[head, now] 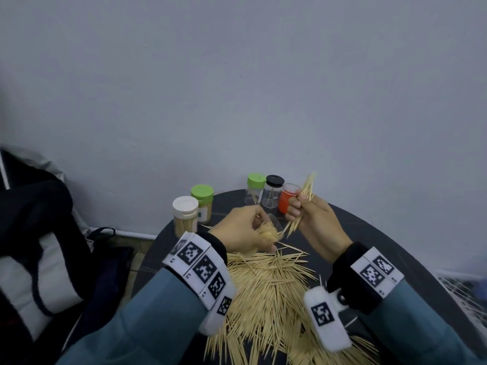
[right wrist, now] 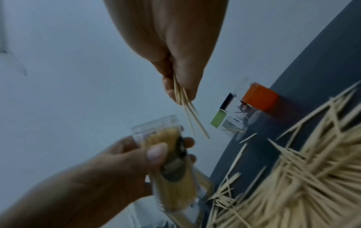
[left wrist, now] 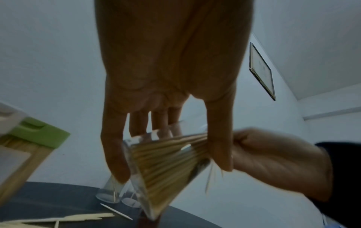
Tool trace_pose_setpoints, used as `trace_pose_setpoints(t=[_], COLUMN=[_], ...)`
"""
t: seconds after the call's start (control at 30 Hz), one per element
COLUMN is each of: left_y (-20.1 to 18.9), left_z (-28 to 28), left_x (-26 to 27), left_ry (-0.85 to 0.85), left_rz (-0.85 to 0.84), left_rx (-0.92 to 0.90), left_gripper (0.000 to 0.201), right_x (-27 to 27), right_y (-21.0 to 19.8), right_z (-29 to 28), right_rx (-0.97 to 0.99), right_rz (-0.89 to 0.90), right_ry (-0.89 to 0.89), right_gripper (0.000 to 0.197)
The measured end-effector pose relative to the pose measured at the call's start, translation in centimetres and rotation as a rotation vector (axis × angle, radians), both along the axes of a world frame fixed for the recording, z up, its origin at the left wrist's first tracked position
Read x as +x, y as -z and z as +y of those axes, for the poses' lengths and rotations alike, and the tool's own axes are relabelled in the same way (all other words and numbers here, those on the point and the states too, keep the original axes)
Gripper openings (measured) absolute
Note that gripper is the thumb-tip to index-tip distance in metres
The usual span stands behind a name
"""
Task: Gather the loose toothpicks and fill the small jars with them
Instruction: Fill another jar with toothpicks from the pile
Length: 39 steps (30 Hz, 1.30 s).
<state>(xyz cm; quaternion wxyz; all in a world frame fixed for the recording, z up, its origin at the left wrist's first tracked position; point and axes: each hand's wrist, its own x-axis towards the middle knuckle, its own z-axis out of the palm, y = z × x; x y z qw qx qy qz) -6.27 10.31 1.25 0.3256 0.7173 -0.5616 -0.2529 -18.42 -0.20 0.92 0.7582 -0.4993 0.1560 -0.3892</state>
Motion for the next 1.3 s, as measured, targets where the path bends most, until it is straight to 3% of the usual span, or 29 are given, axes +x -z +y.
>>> trace_pose_setpoints(t=[0.37, 0.77, 1.07, 1.17, 1.3], left_y=[0.2, 0.4, 0.1, 0.2, 0.3], left_z=[-0.4, -1.1, -1.4, -1.4, -1.4], left_x=[-0.9, -0.6, -0.9, -0.7, -0.6], left_ry=[0.051, 0.004, 0.043, 0.032, 0.036], left_rz=[0.001, 0.042, 0.176, 0.205, 0.186], left_rx=[0.033, 0.006, -0.077, -0.11, -0.122], left_gripper=[0.048, 0.048, 0.046, 0.036, 0.033], right_x=[0.0, -0.4, 0.5, 0.7, 0.4], right_y=[-2.5, -2.7, 0.4, 1.4, 1.5], right_z=[0.8, 1.2, 1.4, 2.1, 2.4], right_rx=[-0.012, -0.061, -0.24, -0.277, -0.283], right_rz=[-0.171, -0.185, 0.093, 0.187, 0.267], right_ry=[0.107, 0.092, 0.154, 0.083, 0.041], right_gripper=[0.025, 0.024, 0.029, 0.041, 0.035])
